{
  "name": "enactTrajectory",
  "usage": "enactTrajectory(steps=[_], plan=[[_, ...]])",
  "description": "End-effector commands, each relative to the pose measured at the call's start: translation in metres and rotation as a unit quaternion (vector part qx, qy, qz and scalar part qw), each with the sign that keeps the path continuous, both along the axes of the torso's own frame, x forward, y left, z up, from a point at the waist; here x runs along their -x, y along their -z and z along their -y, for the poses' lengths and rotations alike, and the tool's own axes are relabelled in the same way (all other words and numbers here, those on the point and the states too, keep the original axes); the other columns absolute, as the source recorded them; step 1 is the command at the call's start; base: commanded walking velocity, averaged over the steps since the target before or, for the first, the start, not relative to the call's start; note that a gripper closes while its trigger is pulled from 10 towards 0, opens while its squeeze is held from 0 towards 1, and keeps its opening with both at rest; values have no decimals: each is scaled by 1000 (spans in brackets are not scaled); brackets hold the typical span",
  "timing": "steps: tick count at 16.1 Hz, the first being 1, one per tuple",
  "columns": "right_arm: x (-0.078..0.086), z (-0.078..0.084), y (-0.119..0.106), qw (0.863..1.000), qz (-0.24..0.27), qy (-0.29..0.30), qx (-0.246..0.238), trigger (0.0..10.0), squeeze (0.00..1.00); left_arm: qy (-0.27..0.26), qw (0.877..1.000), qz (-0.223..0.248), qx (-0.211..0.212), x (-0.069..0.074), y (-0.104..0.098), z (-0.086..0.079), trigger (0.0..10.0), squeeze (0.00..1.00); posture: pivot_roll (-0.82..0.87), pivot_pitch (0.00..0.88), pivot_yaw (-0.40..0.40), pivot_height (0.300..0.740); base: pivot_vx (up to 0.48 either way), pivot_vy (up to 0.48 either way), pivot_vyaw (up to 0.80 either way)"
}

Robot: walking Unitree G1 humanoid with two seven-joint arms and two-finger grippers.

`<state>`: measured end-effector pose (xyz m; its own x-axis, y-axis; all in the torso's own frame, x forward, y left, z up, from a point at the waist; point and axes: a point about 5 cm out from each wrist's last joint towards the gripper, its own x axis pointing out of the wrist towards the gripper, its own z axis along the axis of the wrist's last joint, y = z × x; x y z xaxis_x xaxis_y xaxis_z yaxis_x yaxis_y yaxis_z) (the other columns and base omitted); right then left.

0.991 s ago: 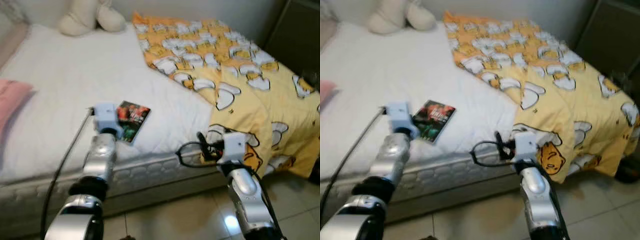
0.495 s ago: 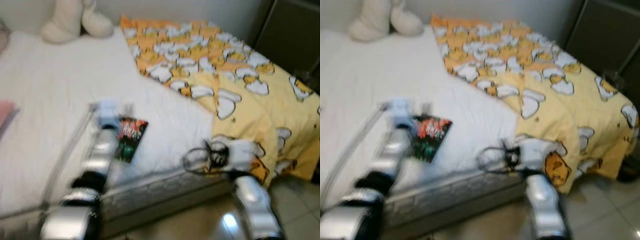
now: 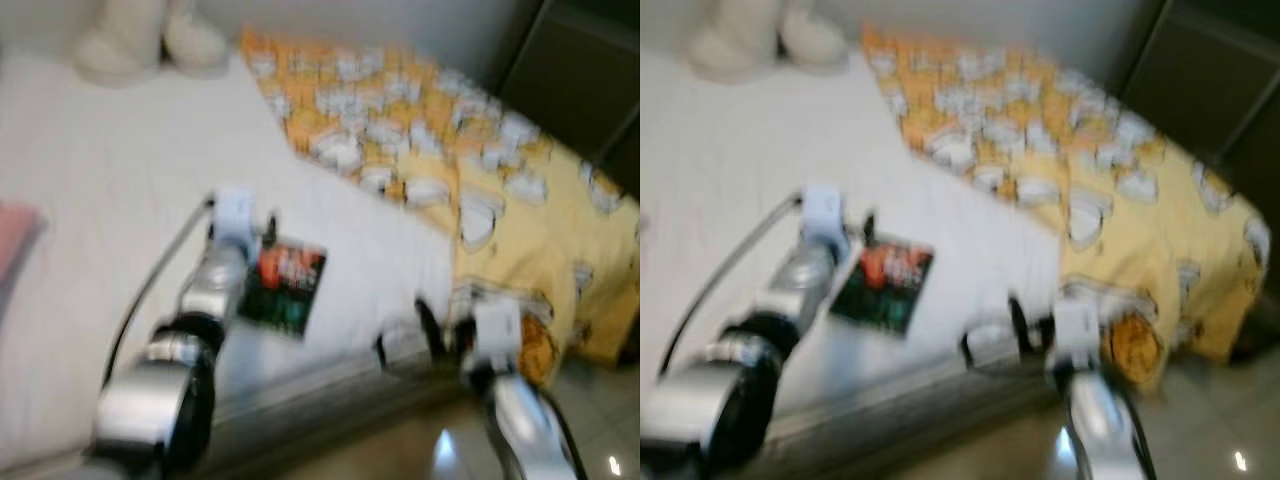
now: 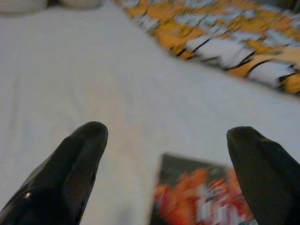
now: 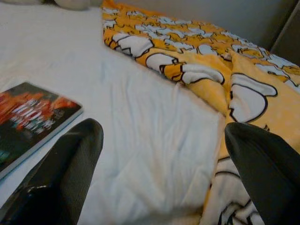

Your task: Clean up the room

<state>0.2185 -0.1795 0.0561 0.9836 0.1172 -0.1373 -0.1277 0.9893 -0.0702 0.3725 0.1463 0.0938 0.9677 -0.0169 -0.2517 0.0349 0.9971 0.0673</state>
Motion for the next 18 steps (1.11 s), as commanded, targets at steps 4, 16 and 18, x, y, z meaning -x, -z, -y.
enactTrajectory(steps=[4,16,18], plan=[[55,21,-1,997,-61,31,27,10000,0,23,999,-7,-42,0,2,23,10000,0,-197,154,-78,740,0,0,0],[94,14,-5,992,-121,15,36,10000,0,-67,995,-25,-67,17,26,-22,10000,0,-207,245,-112,740,0,0,0],[93,14,-5,992,-123,13,37,10000,0,-74,994,-33,-66,22,34,-25,10000,0,-203,244,-121,740,0,0,0]])
